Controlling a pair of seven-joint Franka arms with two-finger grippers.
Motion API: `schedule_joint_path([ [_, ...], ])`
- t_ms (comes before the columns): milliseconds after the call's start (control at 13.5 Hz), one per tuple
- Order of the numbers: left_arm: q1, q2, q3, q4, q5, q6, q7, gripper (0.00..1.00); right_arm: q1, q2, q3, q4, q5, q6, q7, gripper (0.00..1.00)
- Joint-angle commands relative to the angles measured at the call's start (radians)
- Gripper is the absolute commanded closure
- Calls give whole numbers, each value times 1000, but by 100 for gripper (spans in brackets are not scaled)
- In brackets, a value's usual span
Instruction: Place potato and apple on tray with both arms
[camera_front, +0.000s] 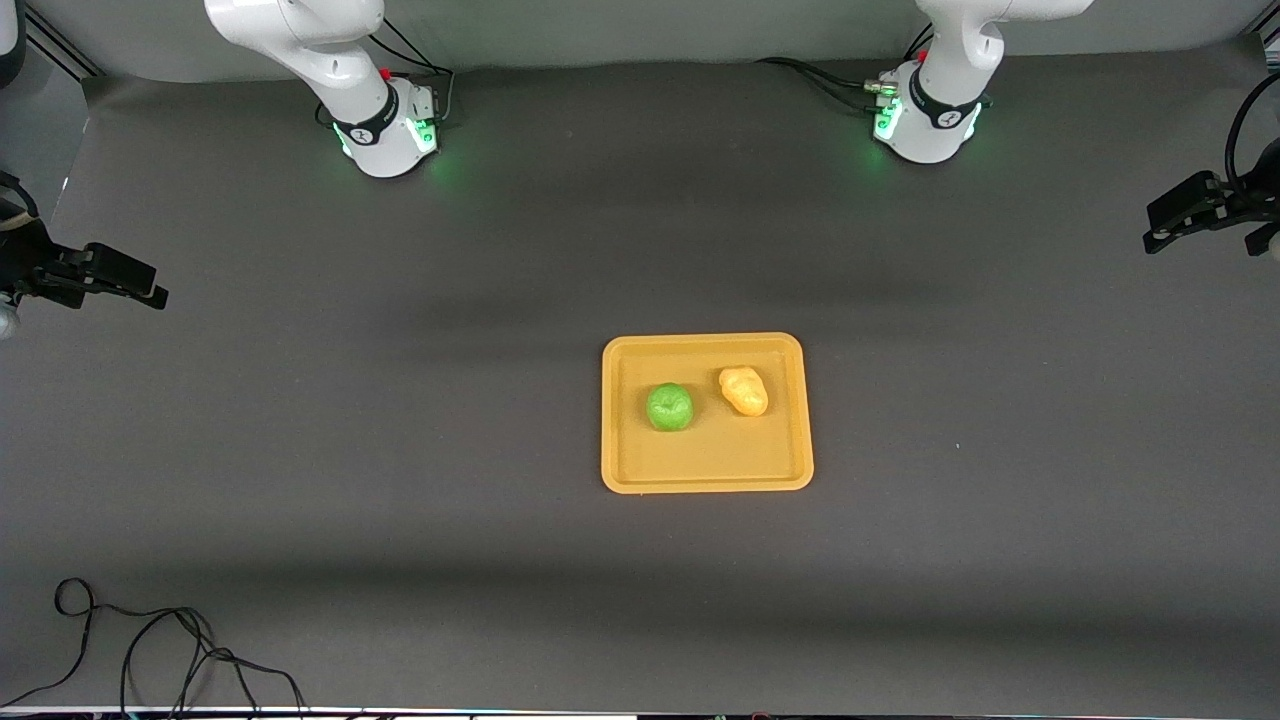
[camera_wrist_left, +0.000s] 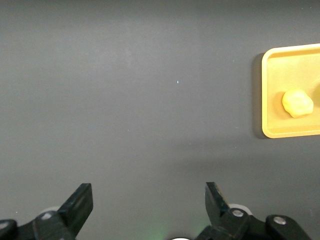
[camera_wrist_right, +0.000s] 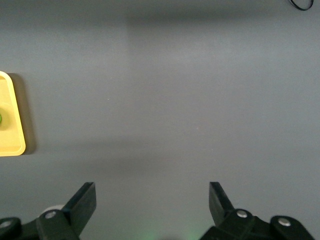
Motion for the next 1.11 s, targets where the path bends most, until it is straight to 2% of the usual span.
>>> schedule_joint_path([
  [0, -2, -3, 3, 2, -8, 6, 12, 1, -49, -16, 34, -27, -8, 23, 1, 0],
  [223, -2, -1, 3, 2, -8, 6, 12, 3, -88, -14, 64, -28, -9, 22, 8, 0],
  [297, -2, -3, 3, 2, -8, 4, 13, 16, -110, -14, 92, -28, -9, 22, 8, 0],
  [445, -4, -3, 1, 2, -5, 3, 13, 68, -108, -11, 97, -28, -9, 17, 1, 0],
  [520, -5, -3, 1, 2, -5, 3, 13, 85, -108, -11, 97, -27, -9, 17, 1, 0],
  [594, -5, -3, 1, 2, -5, 3, 13, 97, -108, -11, 98, -27, -9, 17, -1, 0],
  [668, -7, -3, 1, 2, -5, 3, 12, 100, -106, -11, 97, -27, -9, 15, 8, 0],
  [891, -5, -4, 0, 2, -5, 3, 10, 100, -108, -11, 97, -27, -9, 14, 13, 0],
  [965, -2, -3, 0, 2, -9, 3, 13, 89, -108, -11, 97, -27, -9, 14, 13, 0],
  [1039, -2, -1, 1, 2, -10, 3, 13, 46, -108, -11, 97, -27, -9, 14, 13, 0],
])
